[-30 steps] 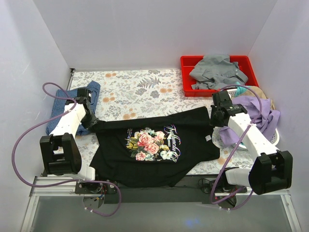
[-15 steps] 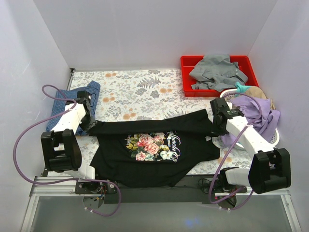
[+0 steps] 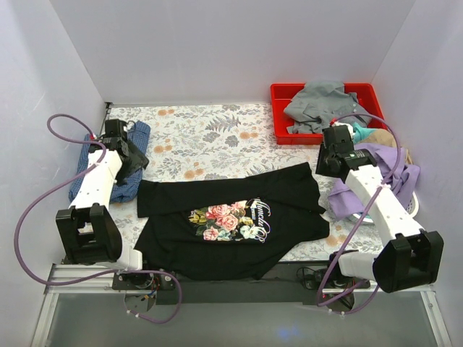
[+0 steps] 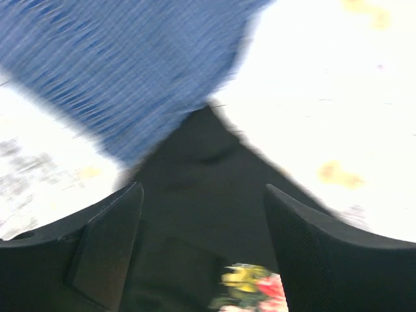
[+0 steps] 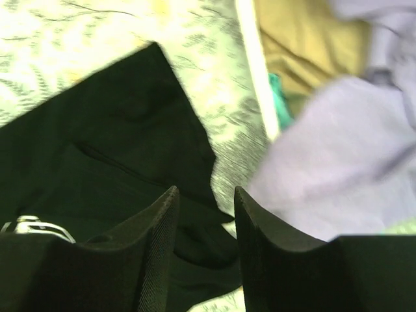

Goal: Fold and stack the t-shirts
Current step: Fold the tshirt

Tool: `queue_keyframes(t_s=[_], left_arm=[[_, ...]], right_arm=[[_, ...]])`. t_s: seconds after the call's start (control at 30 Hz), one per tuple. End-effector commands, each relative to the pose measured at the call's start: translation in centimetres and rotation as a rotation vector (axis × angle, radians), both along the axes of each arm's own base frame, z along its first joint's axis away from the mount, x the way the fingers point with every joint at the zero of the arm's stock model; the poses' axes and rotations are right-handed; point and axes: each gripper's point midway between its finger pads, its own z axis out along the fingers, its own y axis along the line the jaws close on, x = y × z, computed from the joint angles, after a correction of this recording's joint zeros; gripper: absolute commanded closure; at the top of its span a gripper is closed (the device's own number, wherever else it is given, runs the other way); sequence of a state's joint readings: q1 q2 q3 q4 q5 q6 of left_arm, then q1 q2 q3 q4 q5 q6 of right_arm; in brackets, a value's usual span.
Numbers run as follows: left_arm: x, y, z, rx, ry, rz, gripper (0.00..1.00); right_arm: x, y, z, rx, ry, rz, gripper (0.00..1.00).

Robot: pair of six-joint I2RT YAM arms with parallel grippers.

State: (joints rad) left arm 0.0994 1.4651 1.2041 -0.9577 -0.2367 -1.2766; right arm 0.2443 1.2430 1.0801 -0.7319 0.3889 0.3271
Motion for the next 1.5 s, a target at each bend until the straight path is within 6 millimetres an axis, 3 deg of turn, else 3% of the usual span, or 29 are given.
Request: queue_keyframes(t_s=[0.0, 0.03, 0.07, 0.17, 0.37, 0.7, 0.9, 0.93, 0.97, 1.1, 1.13, 1.17, 1.23, 1.3, 1.33, 1.4, 1.47], left_arm=[[5.0, -3.8, 3.8, -0.191, -0.243, -0.135, 0.27], [5.5, -6.3, 2.9, -0.323, -0.232, -0.2, 0.28], [5.9, -7.4, 2.3, -0.367, -0.221, -0.224, 0.29], [6.7, -10.6, 0.2, -0.439, -0.169, -0.321, 0.29], [5.5, -13.5, -3.3, -0.46, -0.063, -0.391, 0.3], [2.0, -13.6, -5.8, -0.431, 0.071, -0.407, 0.33], [1.0, -12.4, -8.3, -0.368, 0.148, -0.372, 0.34], [1.0, -12.1, -9.5, -0.354, 0.182, -0.361, 0.34], [1.2, -12.0, -9.9, -0.346, 0.19, -0.358, 0.35], [3.1, -11.0, -12.0, -0.289, 0.241, -0.331, 0.36], [4.6, -10.8, -11.7, -0.268, 0.218, -0.329, 0.36], [4.9, -10.1, -12.9, -0.234, 0.249, -0.316, 0.36], [7.2, -9.9, -12.5, -0.219, 0.23, -0.321, 0.36], [8.7, -9.3, -13.4, -0.182, 0.241, -0.308, 0.36], [10.6, -9.5, -12.6, -0.181, 0.199, -0.319, 0.36], [11.5, -9.2, -13.5, -0.164, 0.214, -0.319, 0.36], [13.3, -9.0, -12.9, -0.153, 0.181, -0.324, 0.36]], right_arm=[[2.6, 3.3, -1.0, 0.102, -0.007, 0.139, 0.55], [3.0, 4.0, -1.7, 0.127, 0.008, 0.16, 0.57], [3.3, 4.7, -3.0, 0.147, 0.042, 0.178, 0.59], [4.5, 6.7, -4.5, 0.226, 0.055, 0.226, 0.62], [6.0, 9.5, -5.6, 0.327, 0.066, 0.324, 0.64], [5.4, 11.2, -8.1, 0.406, 0.156, 0.375, 0.64], [4.7, 9.6, -10.8, 0.335, 0.215, 0.302, 0.65], [4.8, 9.3, -11.3, 0.319, 0.224, 0.285, 0.65], [4.7, 9.0, -12.6, 0.304, 0.256, 0.268, 0.65], [6.1, 7.7, -14.0, 0.238, 0.271, 0.2, 0.66], [6.4, 7.5, -14.2, 0.223, 0.269, 0.188, 0.66], [6.5, 7.1, -14.9, 0.213, 0.284, 0.169, 0.66], [7.7, 6.8, -14.8, 0.207, 0.269, 0.153, 0.66], [8.4, 6.5, -15.1, 0.206, 0.27, 0.137, 0.66], [9.2, 6.4, -14.8, 0.204, 0.253, 0.133, 0.67], [9.8, 6.0, -15.0, 0.183, 0.25, 0.119, 0.66], [10.5, 5.8, -15.1, 0.178, 0.245, 0.115, 0.66]])
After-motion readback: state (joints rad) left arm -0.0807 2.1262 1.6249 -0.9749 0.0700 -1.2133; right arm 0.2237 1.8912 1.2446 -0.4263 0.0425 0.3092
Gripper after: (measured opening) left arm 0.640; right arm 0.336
